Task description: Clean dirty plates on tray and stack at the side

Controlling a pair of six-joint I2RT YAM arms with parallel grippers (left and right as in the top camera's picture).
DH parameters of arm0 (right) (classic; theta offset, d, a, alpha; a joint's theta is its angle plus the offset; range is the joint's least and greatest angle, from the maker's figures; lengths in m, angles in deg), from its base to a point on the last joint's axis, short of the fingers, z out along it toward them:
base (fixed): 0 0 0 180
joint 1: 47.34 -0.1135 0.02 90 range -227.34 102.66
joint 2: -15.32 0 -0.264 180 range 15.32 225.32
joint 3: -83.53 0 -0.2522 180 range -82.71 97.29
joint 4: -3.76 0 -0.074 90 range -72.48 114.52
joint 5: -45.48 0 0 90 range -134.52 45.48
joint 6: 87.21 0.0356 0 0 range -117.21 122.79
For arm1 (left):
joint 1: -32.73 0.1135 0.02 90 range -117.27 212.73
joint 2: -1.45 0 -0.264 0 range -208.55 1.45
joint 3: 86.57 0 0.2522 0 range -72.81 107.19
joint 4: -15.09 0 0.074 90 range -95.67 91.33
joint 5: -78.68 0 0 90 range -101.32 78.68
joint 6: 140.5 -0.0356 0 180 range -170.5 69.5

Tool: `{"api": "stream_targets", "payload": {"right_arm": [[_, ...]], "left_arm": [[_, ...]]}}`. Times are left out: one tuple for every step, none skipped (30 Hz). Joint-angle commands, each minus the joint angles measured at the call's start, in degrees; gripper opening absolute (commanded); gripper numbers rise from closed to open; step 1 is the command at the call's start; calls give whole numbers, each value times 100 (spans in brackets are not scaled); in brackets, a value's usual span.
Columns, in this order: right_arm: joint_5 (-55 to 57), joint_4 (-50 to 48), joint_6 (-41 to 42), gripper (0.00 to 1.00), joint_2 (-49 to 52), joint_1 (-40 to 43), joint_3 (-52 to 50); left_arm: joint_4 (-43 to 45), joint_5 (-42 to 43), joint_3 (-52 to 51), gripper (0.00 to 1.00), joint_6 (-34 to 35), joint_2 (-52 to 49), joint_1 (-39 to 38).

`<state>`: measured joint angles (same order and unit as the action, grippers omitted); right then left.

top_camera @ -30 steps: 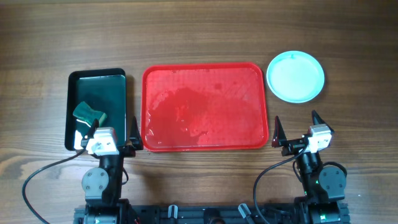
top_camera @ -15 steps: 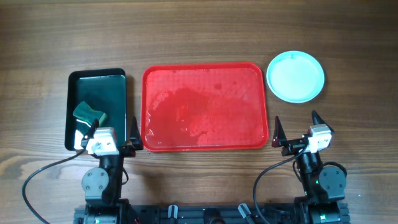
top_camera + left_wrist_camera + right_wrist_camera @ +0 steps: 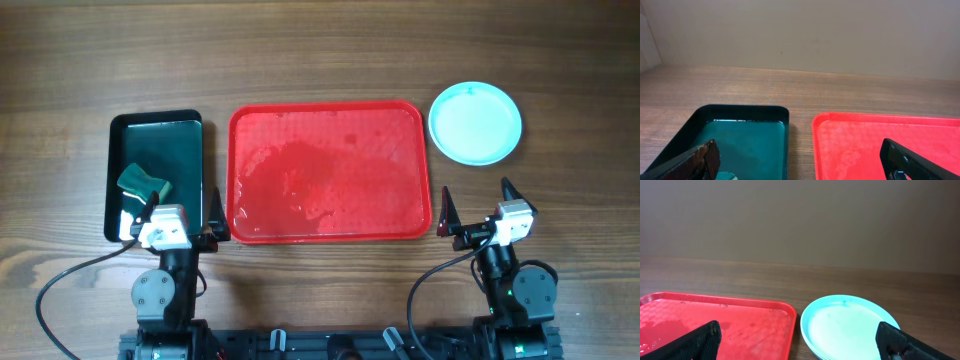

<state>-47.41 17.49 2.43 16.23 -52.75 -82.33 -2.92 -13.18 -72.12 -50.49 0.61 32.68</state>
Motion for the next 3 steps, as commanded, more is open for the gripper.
{"api": "stream_targets", "payload": {"right_arm": [[72, -13, -101, 100, -48, 15, -9], [72, -13, -101, 100, -48, 15, -9], [72, -13, -101, 100, -48, 15, -9]], "left_arm": [[22, -55, -37, 100, -109, 68, -37], [22, -55, -37, 100, -109, 68, -37], [22, -55, -37, 100, -109, 68, -37]]}}
